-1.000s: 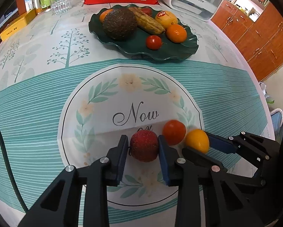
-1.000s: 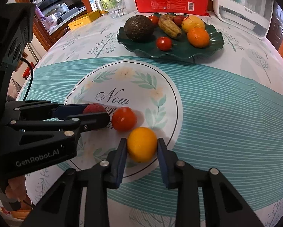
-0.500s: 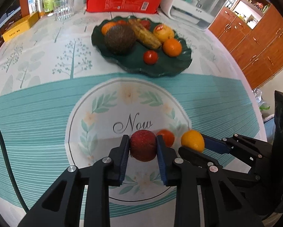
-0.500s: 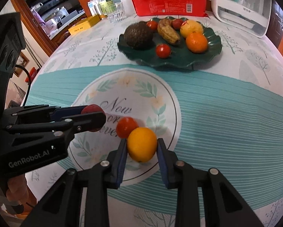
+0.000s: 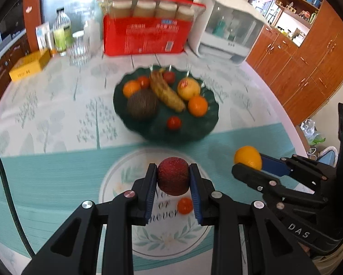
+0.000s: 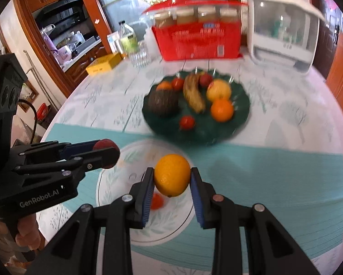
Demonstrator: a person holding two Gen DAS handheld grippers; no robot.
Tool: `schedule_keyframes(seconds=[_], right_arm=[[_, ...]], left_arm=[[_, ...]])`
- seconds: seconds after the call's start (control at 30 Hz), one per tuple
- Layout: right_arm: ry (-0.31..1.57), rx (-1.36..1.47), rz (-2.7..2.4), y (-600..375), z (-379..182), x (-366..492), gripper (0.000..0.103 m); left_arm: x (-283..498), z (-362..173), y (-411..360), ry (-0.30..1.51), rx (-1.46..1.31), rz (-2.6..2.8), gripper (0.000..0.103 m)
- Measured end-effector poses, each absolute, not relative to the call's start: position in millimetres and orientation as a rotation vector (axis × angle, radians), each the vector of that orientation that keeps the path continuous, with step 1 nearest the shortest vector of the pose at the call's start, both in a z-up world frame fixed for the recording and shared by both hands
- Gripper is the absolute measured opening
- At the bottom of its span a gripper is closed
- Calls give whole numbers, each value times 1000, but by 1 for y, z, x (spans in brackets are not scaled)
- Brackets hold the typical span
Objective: Organize fruits
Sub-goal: 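Carry the lychee and yellow citrus over the green plate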
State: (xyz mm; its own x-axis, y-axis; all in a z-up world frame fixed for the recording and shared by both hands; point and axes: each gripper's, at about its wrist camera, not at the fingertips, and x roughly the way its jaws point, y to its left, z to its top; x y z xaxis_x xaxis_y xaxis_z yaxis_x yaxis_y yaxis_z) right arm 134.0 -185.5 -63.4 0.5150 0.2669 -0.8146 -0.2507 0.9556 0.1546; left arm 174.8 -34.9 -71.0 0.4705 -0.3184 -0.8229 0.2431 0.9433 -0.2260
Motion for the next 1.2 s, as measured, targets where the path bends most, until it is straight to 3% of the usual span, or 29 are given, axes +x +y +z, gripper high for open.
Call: schedule_keyframes(seconds=[0.3,0.57,1.2], right_arm=[[877,-42,300,-189,-5,165,31],[869,1,253,-205,13,215,31],[1136,57,291,-207,-106,287,31]], left_arm=[[201,-22,-50,942,-18,-331,26],[235,-9,-68,922,7,-310,26],[298,-128,-68,1144,-131,-240,26]])
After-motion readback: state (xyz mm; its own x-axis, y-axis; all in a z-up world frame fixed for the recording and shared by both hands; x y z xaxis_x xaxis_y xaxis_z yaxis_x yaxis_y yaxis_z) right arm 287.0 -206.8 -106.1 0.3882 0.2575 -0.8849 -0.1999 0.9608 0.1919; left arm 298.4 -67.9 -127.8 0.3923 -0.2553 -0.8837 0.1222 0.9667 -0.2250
